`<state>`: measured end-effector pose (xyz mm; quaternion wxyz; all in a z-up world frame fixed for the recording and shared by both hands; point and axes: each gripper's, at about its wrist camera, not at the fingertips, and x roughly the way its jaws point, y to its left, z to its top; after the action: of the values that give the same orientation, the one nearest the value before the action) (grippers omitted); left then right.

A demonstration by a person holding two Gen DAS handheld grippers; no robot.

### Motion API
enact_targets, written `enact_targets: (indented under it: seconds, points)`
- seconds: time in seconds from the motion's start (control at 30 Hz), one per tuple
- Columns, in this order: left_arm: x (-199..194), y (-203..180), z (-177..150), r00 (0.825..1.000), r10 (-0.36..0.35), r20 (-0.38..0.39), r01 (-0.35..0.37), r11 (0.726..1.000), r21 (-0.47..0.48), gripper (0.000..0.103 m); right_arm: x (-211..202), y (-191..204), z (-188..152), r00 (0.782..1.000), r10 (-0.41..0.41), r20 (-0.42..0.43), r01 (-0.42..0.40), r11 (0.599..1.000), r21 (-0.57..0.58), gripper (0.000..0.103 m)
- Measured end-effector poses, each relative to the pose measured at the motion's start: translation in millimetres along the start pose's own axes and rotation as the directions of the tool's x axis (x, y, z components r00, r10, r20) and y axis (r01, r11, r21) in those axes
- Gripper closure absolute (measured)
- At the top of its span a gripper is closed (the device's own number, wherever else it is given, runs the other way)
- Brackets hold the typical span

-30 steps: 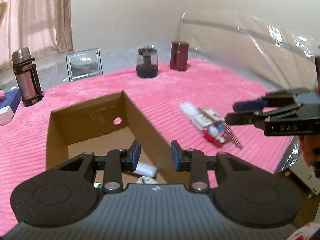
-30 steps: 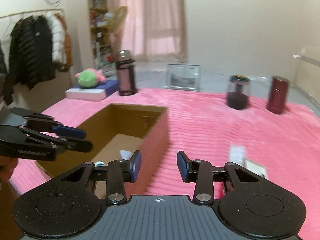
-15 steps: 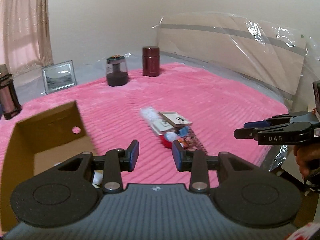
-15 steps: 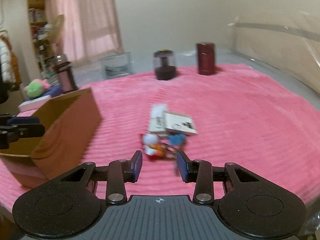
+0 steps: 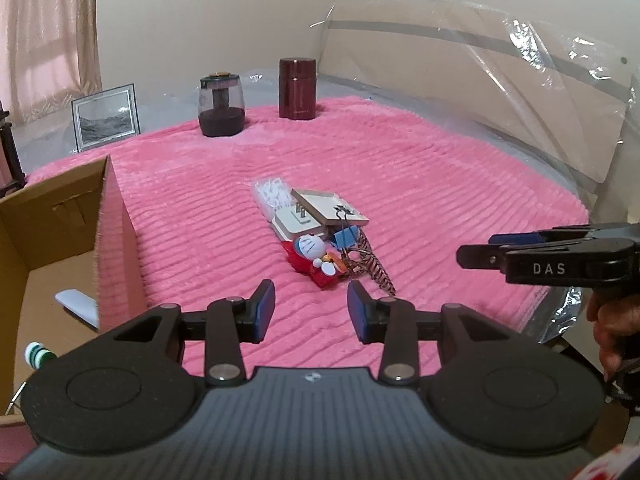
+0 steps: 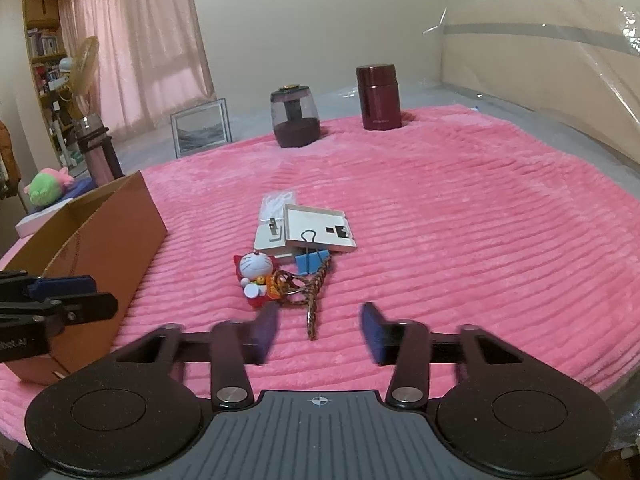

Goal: Organize rigid objects
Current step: 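Move both open grippers back toward the remaining pile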

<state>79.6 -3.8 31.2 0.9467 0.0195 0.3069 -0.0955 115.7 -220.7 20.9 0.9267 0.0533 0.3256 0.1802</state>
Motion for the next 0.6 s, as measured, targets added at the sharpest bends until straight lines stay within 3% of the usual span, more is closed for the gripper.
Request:
enact_targets:
  seconds: [0.43,0.6]
  points:
    - [60,2,1,0.996,0.056,-0.063,-0.056,0.998,-0.002,0.062,70,-12,-4,0.996,0.02,-0.089,-0.024,0.999,-0.04,0.047]
    - [78,7,0,0.995,0.062,-0.08,-0.063,0.998,-0.01,0.062,100,-13,-2,0.991,0.04,-0.128,-0.048,0.997,-0.059,0.057]
